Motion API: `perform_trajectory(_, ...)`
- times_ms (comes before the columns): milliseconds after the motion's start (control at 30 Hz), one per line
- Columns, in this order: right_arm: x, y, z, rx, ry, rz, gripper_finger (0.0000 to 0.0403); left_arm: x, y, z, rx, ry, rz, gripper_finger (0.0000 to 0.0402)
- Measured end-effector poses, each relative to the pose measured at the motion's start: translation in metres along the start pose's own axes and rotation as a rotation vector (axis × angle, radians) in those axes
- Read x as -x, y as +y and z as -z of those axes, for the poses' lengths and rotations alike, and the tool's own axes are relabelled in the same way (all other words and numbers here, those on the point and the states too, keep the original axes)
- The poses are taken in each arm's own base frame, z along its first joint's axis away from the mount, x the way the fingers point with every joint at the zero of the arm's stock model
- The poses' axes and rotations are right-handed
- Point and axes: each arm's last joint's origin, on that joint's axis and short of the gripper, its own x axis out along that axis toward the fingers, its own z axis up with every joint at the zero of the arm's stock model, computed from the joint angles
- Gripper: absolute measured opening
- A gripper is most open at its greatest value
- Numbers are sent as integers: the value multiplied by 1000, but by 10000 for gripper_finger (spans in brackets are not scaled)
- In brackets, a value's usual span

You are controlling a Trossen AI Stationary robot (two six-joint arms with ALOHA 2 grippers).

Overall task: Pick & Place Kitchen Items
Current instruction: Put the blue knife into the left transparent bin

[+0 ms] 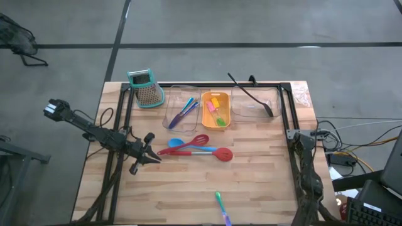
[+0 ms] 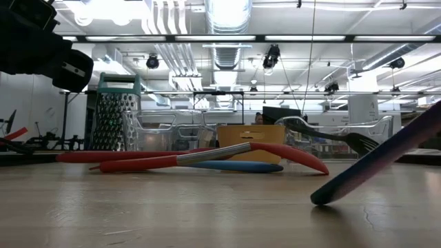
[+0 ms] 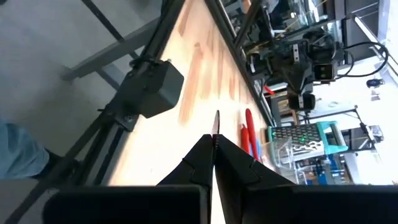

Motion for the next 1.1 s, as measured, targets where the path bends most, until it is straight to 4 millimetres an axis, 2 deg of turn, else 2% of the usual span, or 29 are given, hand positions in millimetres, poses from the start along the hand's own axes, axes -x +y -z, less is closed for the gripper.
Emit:
perform_trajectory(300, -8, -6, -2, 69, 0, 57, 7, 0, 0, 0, 0, 0, 0, 51)
perform_trajectory(467, -12, -17, -11, 101, -1, 75, 7, 0, 0, 0, 0, 0, 0, 51)
perform_trajectory(800, -17, -63, -26, 170, 11, 234, 8, 0, 0, 0, 0, 1, 0, 51)
perform_trajectory(933, -36, -87, -23, 169, 65, 280, 8, 0, 0, 0, 0, 0, 0, 51)
perform_trajectory(1100, -80, -114, -13, 194, 178, 316, 8, 0, 0, 0, 0, 1, 0, 51)
